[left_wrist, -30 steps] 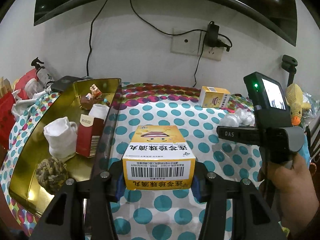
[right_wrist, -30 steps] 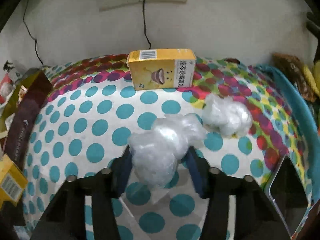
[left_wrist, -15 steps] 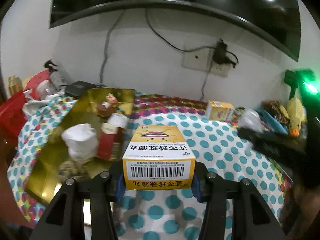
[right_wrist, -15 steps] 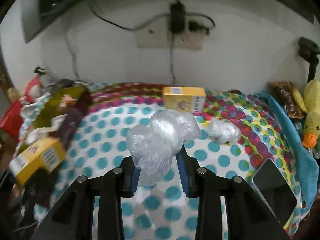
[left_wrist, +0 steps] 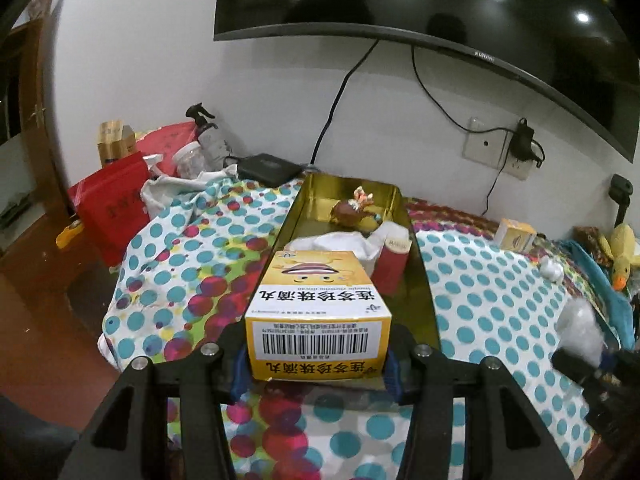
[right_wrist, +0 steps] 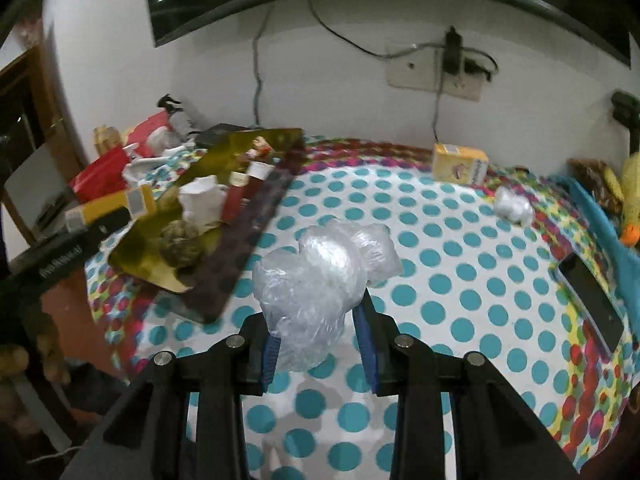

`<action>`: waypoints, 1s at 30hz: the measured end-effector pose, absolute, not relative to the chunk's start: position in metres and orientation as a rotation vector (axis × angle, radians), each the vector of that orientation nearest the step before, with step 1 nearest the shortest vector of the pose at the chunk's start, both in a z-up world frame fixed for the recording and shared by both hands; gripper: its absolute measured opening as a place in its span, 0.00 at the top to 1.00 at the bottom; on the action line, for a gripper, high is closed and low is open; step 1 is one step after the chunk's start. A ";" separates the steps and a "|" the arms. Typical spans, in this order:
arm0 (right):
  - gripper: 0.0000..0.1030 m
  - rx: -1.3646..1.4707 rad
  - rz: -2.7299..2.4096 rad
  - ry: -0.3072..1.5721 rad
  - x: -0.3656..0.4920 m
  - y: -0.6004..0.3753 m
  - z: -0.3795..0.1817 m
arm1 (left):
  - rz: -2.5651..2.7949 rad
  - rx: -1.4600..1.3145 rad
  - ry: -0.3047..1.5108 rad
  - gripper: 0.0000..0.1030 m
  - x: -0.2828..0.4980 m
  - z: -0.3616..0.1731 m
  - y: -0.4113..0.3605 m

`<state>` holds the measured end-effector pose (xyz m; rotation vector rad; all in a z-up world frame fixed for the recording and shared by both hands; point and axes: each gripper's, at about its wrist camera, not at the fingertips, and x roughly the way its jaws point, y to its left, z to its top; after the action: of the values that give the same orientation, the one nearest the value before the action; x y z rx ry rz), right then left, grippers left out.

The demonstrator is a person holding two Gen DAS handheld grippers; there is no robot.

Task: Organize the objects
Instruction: 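Carry the yellow box over the tray with the left tool while the right tool holds the bundle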

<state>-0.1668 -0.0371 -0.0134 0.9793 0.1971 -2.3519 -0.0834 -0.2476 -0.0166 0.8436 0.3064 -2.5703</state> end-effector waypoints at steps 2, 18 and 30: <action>0.69 0.958 -2.346 0.194 -0.161 -0.042 -0.004 | -2.578 0.855 0.283 0.50 -0.085 -0.018 -0.244; 0.69 0.952 -2.323 0.216 -0.150 -0.047 -0.007 | -2.552 0.921 0.218 0.50 -0.125 -0.039 -0.240; 0.69 0.973 -2.316 0.211 -0.156 -0.051 -0.014 | -2.531 0.936 0.228 0.50 -0.145 -0.045 -0.256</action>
<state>-0.1562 -0.0505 -0.0136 0.9727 0.2114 -2.3155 -0.1454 -0.2557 -0.0454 0.9358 0.2277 -2.5313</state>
